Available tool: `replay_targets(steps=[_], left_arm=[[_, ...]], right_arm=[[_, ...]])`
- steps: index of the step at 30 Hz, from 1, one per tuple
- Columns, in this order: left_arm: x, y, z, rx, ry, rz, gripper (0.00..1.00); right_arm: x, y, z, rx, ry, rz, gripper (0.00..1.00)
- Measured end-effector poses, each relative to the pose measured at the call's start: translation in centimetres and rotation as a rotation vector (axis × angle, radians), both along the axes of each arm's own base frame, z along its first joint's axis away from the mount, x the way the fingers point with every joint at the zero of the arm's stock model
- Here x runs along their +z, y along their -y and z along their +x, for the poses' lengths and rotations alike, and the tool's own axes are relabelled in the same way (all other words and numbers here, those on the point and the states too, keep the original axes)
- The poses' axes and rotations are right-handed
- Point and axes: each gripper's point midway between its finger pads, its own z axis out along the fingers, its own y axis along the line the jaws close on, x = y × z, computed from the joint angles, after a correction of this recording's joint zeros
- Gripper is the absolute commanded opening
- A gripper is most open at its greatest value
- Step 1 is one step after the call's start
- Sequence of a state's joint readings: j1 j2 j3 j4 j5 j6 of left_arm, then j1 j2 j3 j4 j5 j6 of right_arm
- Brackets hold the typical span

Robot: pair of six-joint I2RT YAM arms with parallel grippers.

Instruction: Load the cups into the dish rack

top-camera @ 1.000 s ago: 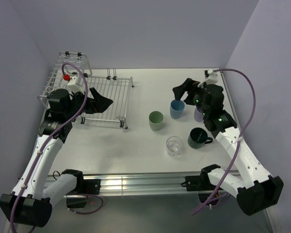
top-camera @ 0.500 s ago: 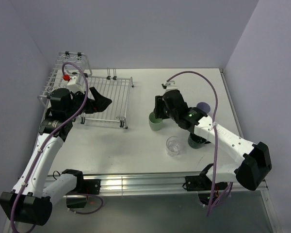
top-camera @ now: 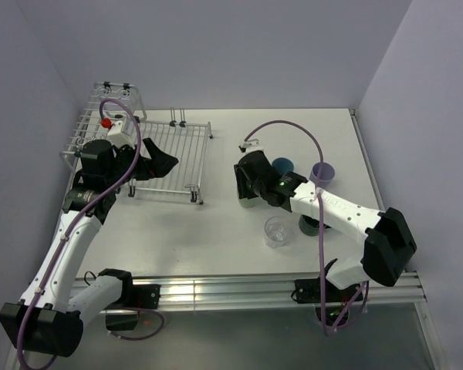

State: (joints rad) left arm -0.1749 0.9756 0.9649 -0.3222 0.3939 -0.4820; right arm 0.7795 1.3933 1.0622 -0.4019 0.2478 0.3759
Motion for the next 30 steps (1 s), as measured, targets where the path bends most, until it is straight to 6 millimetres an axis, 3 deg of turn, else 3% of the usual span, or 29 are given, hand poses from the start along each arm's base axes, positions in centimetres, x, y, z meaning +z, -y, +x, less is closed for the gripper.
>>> replay_targets(steps=[18, 30], left_arm=[[-0.2, -0.1, 0.2, 0.008, -0.007, 0.004, 0.99], [-0.7, -0.2, 0.4, 0.017, -0.02, 0.01, 0.99]], right_arm=[[-4.4, -0.8, 0.5, 0.01, -0.084, -0.088, 0.45], [-5.5, -1.1, 1.4, -0.001, -0.091, -0.128, 0.41]])
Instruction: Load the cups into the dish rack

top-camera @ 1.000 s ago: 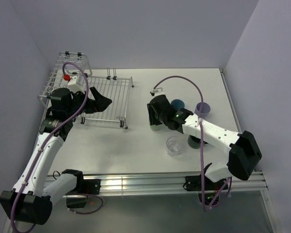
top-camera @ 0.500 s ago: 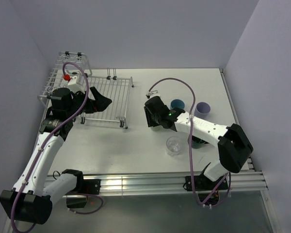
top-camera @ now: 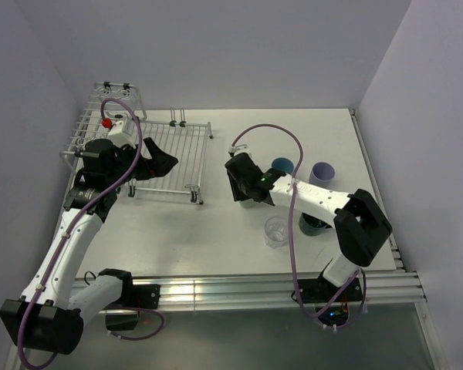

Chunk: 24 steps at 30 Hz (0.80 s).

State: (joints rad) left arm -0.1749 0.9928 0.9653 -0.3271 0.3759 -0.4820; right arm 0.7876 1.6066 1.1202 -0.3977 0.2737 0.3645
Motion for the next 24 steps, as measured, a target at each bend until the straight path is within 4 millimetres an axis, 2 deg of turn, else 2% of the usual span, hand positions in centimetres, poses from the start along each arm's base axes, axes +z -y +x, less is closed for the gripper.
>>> replay_targets(steps=[7, 9, 10, 11, 14, 20, 24], left_arm=[[0.0, 0.0, 0.0, 0.001, 0.0, 0.0, 0.99], [0.0, 0.0, 0.0, 0.001, -0.001, 0.001, 0.99], [0.0, 0.0, 0.0, 0.002, -0.001, 0.001, 0.99], [-0.1, -0.1, 0.1, 0.004, -0.002, 0.002, 0.99], [-0.2, -0.1, 0.2, 0.007, -0.006, 0.004, 0.99], [-0.7, -0.3, 0.3, 0.018, -0.025, 0.011, 0.99], [-0.3, -0.1, 0.5, 0.017, -0.028, 0.009, 0.98]], right_arm=[[-0.9, 0.2, 0.0, 0.001, -0.013, -0.027, 0.34], [-0.9, 0.2, 0.1, 0.002, -0.011, -0.031, 0.29], [-0.9, 0.2, 0.1, 0.004, -0.01, -0.034, 0.26], [-0.9, 0.2, 0.2, 0.003, -0.009, -0.036, 0.16], [-0.8, 0.0, 0.4, 0.005, -0.01, -0.041, 0.0], [-0.2, -0.3, 0.7, 0.012, -0.018, -0.046, 0.0], [2.0, -1.1, 1.2, 0.022, -0.008, -0.025, 0.0]])
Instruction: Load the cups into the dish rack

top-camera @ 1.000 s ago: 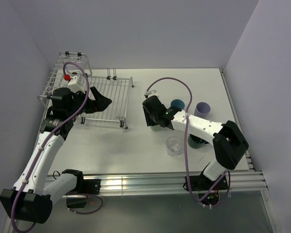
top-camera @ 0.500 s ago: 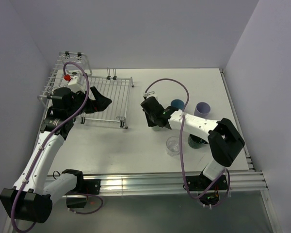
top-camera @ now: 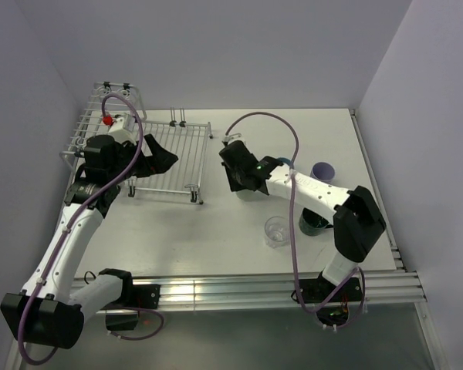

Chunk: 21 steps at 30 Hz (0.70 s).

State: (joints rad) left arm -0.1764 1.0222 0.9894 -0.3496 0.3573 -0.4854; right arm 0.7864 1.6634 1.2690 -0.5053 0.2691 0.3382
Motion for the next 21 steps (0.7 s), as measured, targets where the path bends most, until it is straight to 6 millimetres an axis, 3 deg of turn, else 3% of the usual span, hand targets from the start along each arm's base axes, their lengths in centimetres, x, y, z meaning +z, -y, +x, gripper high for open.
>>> replay_targets(steps=[6, 14, 21], left_arm=[[2.4, 0.4, 1.0, 0.006, 0.024, -0.035, 0.99], [5.4, 2.2, 3.5, -0.011, 0.073, -0.168, 0.99], [7.0, 4.7, 5.9, -0.093, 0.135, -0.287, 0.99]], right_arm=[[7.0, -2.1, 1.6, 0.036, 0.057, 0.162, 0.0], [19.7, -3.4, 4.3, 0.154, 0.096, 0.66, 0.0], [26.4, -4.1, 4.3, 0.288, 0.066, 1.04, 0.0]])
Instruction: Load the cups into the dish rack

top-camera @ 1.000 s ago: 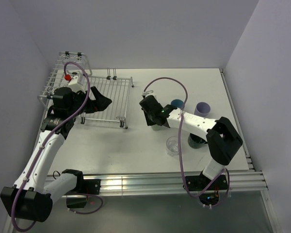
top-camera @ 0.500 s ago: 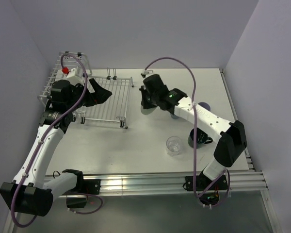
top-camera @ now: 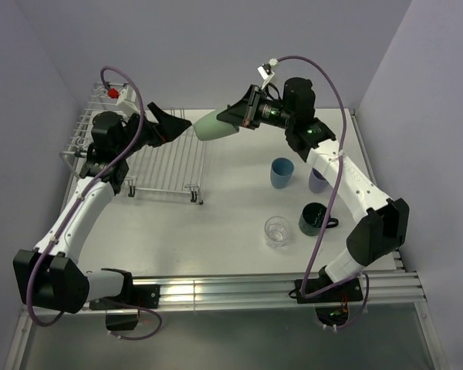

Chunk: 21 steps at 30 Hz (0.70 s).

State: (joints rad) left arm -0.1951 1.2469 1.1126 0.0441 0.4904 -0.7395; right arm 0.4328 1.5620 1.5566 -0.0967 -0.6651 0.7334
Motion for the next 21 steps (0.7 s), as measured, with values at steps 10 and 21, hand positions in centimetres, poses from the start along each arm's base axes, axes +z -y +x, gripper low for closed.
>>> replay_targets(steps=[10, 21], left_arm=[[3.3, 3.2, 0.2, -0.135, 0.146, -0.104, 0.99], [4.1, 5.8, -1.5, -0.259, 0.186, -0.16, 0.99]], right_arm=[[2.2, -1.2, -1.9, 0.18, -0.11, 0.291, 0.0], [2.4, -0.8, -1.8, 0.255, -0.167, 0.446, 0.0]])
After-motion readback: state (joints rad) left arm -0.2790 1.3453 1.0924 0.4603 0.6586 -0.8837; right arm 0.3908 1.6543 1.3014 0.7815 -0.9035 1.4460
